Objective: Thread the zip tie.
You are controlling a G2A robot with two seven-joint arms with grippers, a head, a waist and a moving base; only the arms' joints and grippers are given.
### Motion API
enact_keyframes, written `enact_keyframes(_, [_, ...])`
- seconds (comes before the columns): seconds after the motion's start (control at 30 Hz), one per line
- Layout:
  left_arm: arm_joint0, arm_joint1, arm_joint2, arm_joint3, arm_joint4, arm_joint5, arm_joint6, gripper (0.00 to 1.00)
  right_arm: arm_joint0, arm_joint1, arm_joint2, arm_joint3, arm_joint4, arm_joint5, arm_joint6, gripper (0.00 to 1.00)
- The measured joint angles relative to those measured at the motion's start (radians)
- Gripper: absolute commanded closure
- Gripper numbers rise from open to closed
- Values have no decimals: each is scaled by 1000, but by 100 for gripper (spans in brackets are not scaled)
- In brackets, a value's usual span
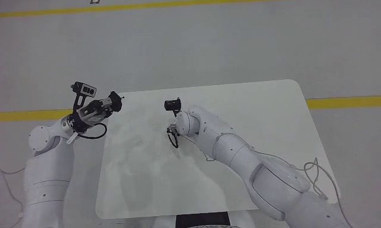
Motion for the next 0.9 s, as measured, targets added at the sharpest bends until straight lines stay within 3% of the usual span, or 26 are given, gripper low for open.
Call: enact_keyframes(0.9, [0,0,0,0,0,0,0,100,12,-93,43,141,-174,0,-9,92])
